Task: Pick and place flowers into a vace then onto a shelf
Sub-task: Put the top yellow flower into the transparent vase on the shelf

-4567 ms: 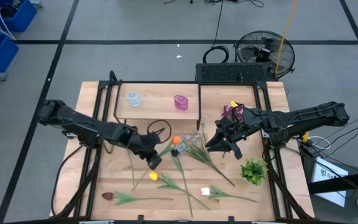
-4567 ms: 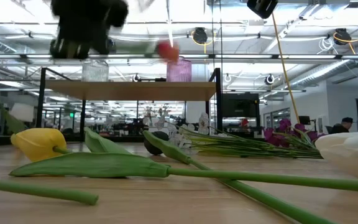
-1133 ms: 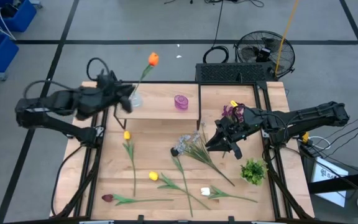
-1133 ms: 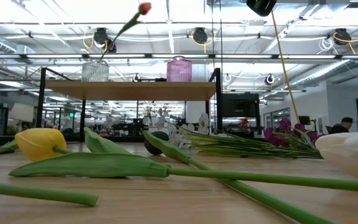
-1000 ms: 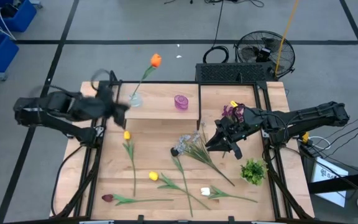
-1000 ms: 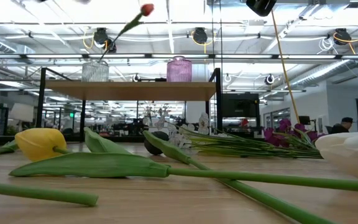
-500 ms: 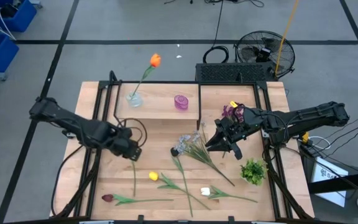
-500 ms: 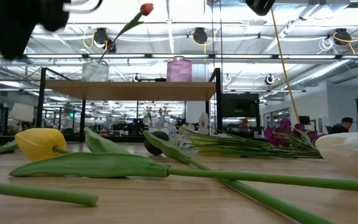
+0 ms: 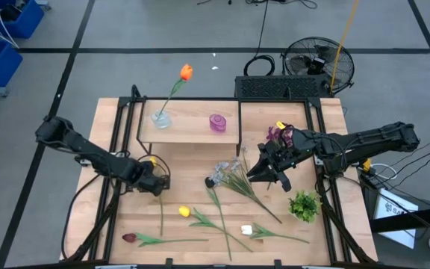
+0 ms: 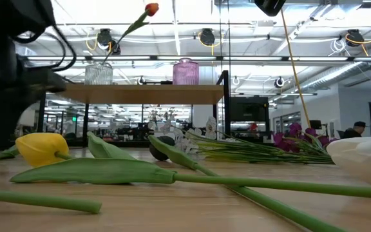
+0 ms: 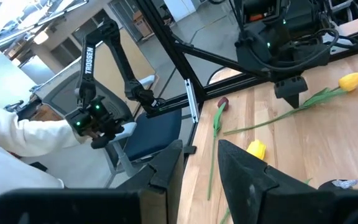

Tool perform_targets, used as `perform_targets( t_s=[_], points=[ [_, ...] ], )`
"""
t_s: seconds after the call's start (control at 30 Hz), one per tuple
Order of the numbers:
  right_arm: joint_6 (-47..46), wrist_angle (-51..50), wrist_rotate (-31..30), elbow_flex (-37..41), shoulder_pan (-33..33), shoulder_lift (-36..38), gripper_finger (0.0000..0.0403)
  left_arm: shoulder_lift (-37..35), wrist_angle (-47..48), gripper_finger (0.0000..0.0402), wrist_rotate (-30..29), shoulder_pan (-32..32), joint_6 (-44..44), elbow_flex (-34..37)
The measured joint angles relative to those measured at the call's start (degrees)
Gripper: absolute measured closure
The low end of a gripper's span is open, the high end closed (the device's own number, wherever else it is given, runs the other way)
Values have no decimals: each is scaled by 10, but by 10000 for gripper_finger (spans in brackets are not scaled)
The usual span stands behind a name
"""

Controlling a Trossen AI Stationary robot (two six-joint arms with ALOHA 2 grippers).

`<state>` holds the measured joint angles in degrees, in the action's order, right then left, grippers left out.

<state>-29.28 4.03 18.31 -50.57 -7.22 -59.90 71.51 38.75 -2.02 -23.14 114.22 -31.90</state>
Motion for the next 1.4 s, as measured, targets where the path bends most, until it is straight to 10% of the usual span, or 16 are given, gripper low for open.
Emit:
perform_targets(
  t_s=[0.93, 1.4],
  points=[
    [2, -1, 0, 0, 0, 0, 310, 4, -30, 317, -58, 36, -19, 51],
    [19, -1, 0, 0, 0, 0, 310, -35, -57, 399, -80, 24, -169, -24]
  ],
)
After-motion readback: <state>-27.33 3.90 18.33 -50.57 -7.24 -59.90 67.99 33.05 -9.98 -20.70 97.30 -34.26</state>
